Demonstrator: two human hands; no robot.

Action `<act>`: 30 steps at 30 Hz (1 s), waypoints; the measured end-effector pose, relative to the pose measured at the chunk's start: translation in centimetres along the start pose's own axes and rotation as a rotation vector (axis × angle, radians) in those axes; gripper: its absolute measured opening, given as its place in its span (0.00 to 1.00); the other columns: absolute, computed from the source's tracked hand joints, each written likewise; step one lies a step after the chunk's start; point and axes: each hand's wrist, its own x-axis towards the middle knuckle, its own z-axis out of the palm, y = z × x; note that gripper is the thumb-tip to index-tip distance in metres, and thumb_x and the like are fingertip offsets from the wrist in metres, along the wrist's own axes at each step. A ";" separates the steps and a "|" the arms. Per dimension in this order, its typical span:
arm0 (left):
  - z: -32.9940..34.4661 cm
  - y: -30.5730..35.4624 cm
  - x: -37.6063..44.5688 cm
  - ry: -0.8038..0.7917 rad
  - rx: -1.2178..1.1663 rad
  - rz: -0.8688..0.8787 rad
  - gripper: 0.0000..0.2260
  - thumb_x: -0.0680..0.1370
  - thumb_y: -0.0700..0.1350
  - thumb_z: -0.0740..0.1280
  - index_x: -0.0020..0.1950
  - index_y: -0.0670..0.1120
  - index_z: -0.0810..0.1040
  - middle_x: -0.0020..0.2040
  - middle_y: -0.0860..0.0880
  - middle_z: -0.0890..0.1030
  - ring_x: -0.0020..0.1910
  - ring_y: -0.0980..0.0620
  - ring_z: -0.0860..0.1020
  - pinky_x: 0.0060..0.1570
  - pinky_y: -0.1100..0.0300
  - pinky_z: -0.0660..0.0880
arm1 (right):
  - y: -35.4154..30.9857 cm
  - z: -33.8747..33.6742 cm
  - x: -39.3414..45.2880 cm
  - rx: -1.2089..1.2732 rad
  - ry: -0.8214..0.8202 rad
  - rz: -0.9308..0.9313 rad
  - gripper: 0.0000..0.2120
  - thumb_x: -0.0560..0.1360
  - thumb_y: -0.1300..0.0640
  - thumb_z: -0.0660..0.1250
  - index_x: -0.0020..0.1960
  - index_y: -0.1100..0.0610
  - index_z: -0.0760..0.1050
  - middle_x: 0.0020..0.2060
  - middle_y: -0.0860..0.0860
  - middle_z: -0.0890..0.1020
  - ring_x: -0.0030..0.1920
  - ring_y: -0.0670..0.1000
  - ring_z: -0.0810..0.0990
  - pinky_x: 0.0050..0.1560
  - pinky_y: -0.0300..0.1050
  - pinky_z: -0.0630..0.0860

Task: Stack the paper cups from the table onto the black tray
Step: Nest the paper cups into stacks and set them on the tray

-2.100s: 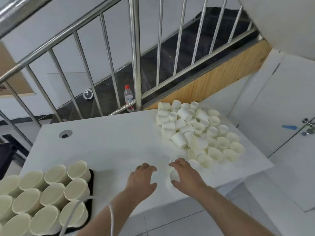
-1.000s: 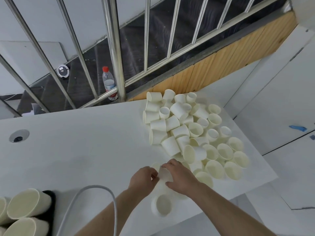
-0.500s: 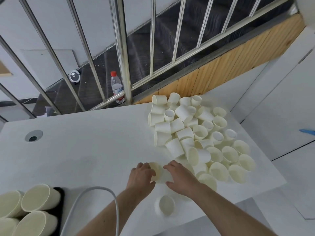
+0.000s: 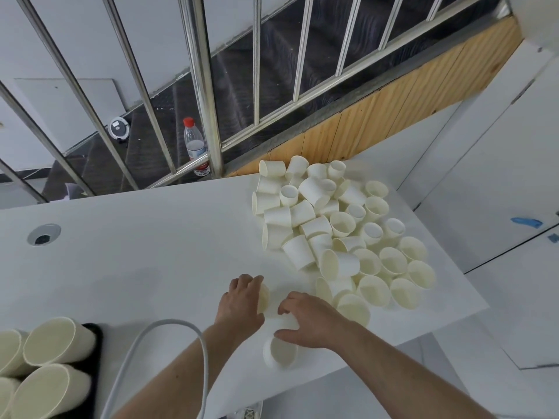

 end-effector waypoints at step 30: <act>1.4 -1.5 -7.8 0.093 -0.064 -0.107 0.37 0.71 0.58 0.71 0.75 0.53 0.57 0.73 0.53 0.61 0.72 0.50 0.61 0.70 0.54 0.59 | -1.7 0.2 -0.7 0.244 0.278 0.067 0.24 0.74 0.54 0.68 0.69 0.53 0.70 0.65 0.46 0.70 0.65 0.48 0.71 0.66 0.41 0.68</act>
